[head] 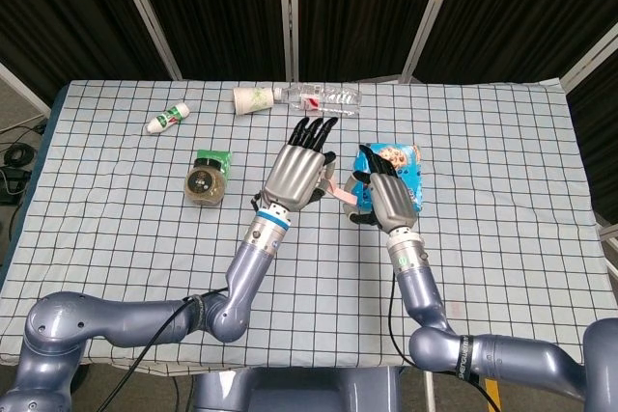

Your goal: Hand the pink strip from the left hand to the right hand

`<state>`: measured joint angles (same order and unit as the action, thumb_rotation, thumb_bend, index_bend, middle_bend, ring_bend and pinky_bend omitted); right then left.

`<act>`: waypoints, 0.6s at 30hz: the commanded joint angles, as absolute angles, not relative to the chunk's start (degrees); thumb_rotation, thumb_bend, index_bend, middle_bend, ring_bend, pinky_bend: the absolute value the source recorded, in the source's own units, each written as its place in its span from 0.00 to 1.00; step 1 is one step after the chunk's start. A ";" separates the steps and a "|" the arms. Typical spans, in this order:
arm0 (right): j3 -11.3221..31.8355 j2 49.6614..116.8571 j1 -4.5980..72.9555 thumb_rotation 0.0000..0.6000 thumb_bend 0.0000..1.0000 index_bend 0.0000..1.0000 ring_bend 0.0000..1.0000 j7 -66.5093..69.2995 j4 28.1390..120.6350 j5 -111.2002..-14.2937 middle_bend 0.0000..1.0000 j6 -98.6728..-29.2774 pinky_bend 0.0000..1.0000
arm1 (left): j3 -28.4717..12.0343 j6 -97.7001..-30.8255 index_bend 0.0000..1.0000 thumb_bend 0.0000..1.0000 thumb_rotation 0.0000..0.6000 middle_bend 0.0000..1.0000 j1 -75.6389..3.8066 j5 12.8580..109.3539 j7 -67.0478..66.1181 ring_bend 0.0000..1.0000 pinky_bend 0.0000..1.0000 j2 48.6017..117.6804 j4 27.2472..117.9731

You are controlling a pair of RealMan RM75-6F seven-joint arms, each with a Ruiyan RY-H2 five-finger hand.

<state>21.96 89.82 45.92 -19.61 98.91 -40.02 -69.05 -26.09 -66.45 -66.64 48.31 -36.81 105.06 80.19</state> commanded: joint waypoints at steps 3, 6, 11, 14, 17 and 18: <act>21.66 89.89 45.71 1.00 0.28 0.57 0.00 -19.69 98.75 -40.81 0.01 -69.08 0.00 | -26.29 -66.41 0.73 0.56 1.00 0.00 -66.59 47.87 -36.72 0.00 0.00 104.93 80.27; 21.59 89.95 45.59 1.00 0.28 0.57 0.00 -19.71 98.67 -41.19 0.02 -69.14 0.00 | -26.35 -66.38 0.73 0.56 1.00 0.00 -66.52 47.57 -36.75 0.00 0.00 104.76 80.33; 21.48 89.94 45.40 1.00 0.29 0.57 0.00 -19.68 98.87 -41.80 0.02 -69.04 0.00 | -26.56 -66.55 0.73 0.56 1.00 0.00 -66.39 47.26 -36.71 0.00 0.00 104.34 80.76; 21.37 89.92 45.34 1.00 0.33 0.59 0.00 -19.69 99.05 -42.21 0.03 -68.89 0.00 | -26.68 -66.57 0.73 0.56 1.00 0.00 -66.37 47.12 -36.62 0.00 0.00 104.15 80.98; 21.30 89.95 45.27 1.00 0.35 0.63 0.00 -19.54 99.25 -42.74 0.03 -68.72 0.00 | -26.66 -66.58 0.73 0.56 1.00 0.00 -66.35 46.92 -36.62 0.00 0.00 104.00 81.16; 21.28 89.95 45.24 1.00 0.36 0.64 0.00 -19.53 99.28 -42.82 0.04 -68.71 0.00 | -26.65 -66.56 0.73 0.56 1.00 0.00 -66.35 46.88 -36.63 0.00 0.00 103.97 81.19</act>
<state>21.29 89.95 45.25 -19.55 99.26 -42.82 -68.73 -26.65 -66.56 -66.35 46.87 -36.62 103.97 81.19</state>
